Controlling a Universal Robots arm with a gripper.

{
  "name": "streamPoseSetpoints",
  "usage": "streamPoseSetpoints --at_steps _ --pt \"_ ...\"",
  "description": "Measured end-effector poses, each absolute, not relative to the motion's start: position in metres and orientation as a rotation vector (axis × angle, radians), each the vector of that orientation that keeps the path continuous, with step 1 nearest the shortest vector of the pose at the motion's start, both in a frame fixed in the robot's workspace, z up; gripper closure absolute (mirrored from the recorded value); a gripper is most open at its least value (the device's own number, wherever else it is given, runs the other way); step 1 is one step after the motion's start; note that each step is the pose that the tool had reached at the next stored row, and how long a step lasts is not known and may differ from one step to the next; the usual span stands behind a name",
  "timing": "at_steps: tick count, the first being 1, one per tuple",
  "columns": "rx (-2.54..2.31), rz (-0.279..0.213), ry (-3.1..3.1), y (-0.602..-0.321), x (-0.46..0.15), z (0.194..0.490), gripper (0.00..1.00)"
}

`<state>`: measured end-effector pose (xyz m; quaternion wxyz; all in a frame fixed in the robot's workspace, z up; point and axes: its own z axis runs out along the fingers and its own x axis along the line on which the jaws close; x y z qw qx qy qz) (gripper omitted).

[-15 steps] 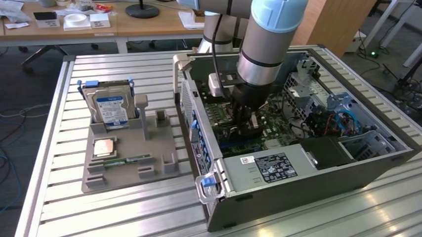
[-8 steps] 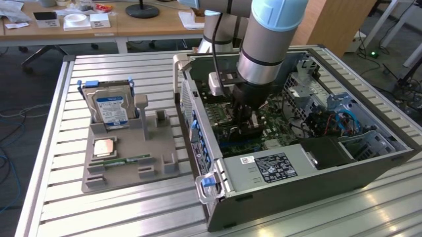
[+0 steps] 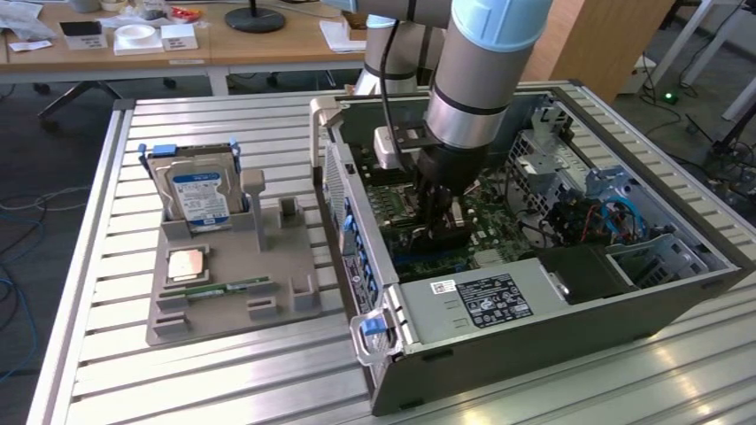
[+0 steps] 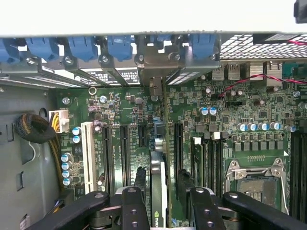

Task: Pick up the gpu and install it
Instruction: 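Insert the gpu into the slot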

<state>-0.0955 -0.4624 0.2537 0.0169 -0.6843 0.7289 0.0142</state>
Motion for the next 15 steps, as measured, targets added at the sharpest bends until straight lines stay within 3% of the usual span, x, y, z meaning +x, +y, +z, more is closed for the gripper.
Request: streamPoseSetpoints --at_steps 13,15 --pt "-2.127 0.044 2.266 -0.4624 -0.0955 0.2538 0.6" --pt "-2.127 0.044 2.266 -0.4625 -0.0956 0.2539 0.68"
